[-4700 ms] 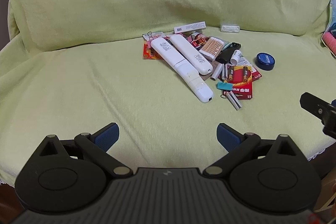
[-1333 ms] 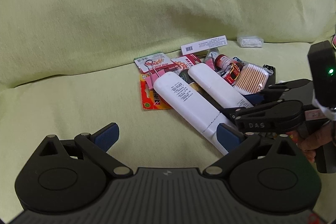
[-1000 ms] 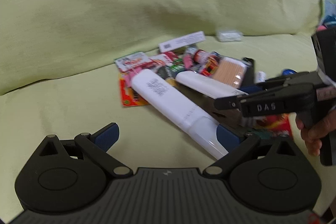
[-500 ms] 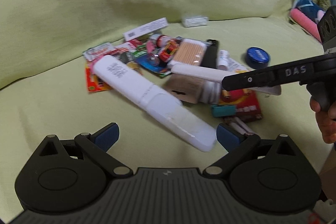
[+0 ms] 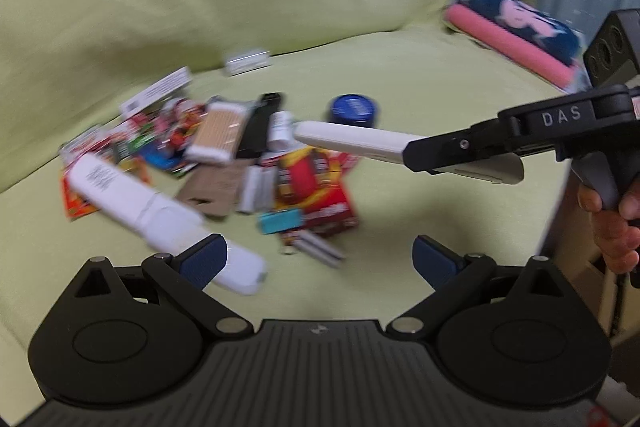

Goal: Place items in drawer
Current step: 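Lift the white remote with the right gripper and carry it toward the cabinet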

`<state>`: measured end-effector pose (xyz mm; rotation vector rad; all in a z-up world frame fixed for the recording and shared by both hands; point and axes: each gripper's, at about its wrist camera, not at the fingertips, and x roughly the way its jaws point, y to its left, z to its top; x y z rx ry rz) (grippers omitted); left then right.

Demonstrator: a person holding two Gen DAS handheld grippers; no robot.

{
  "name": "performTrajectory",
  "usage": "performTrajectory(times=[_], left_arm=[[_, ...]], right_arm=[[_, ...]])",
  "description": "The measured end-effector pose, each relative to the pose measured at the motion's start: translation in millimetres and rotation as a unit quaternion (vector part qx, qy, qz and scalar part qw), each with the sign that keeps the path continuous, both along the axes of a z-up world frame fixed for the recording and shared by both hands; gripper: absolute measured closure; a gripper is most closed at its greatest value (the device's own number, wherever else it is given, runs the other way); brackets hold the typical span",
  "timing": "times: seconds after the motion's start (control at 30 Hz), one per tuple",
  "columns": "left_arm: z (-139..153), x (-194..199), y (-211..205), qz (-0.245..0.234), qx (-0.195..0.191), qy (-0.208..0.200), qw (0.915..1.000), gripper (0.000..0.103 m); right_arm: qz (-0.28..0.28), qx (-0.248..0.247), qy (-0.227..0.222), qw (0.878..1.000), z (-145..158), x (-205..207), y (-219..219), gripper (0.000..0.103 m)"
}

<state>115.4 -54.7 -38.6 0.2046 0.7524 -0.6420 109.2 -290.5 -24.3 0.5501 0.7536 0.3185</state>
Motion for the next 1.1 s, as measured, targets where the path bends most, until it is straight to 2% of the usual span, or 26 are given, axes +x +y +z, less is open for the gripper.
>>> performTrajectory(times=[0.3,0.6,0.9,1.1], left_arm=[[22.4,-55.2,-41.6,-0.076,-0.001,-0.01,0.9971,0.003],[49.7,-106.2,-82.1,-0.134,-0.004,-0.028,0.9905,0.003],[66.5,-157.9,-122.5,-0.199,-0.01,-0.035,0.9793,0.003],[69.3,-193.5,-151.4,-0.248,-0.014,-0.032,0.9681,0.003]], right_arm=[[-0.058,0.021,-0.009,0.998,26.3,-76.4,-33.5,0.06],[-0.107,0.041,-0.021,0.993,35.8,-140.8,-65.8,0.06],[-0.16,0.062,-0.036,0.985,42.9,-210.0,-89.7,0.06],[-0.214,0.074,-0.042,0.973,48.1,-271.0,-105.9,0.06]])
